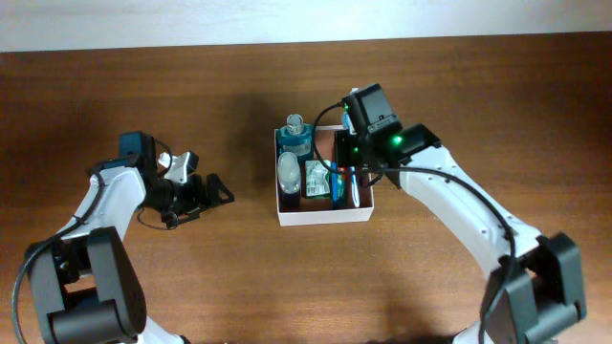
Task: Pack container
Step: 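Lift the toothbrush and carry it left into the pink box, then lower the toothbrush into the box's right side and release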
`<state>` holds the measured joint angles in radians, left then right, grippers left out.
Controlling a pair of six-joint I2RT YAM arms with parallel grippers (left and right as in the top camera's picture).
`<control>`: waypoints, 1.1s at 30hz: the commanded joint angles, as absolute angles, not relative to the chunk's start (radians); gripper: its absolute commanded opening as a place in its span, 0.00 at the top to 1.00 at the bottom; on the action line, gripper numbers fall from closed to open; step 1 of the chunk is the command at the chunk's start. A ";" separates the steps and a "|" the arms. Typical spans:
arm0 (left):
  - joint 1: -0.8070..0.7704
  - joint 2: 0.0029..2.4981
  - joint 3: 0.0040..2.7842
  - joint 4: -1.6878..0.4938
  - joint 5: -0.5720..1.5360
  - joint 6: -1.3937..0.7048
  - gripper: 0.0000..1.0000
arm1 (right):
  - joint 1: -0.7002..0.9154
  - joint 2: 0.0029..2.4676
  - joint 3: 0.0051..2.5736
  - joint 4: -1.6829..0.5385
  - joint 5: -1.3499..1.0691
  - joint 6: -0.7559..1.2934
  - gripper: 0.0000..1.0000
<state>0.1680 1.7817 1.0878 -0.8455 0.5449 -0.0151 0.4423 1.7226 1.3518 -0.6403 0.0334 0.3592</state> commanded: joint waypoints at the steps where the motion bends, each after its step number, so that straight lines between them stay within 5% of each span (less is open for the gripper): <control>1: 0.171 1.755 1.082 -0.846 0.548 -0.003 0.01 | 0.452 1.771 1.360 -0.635 0.035 0.361 0.96; 33: 0.171 1.755 1.082 -0.846 0.548 -0.003 0.01 | 0.452 1.855 1.333 -0.627 -0.003 0.376 0.96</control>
<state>0.1680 1.7817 1.0878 -0.8455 0.5449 -0.0151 0.4423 1.8416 1.3502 -0.6331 0.0093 0.3637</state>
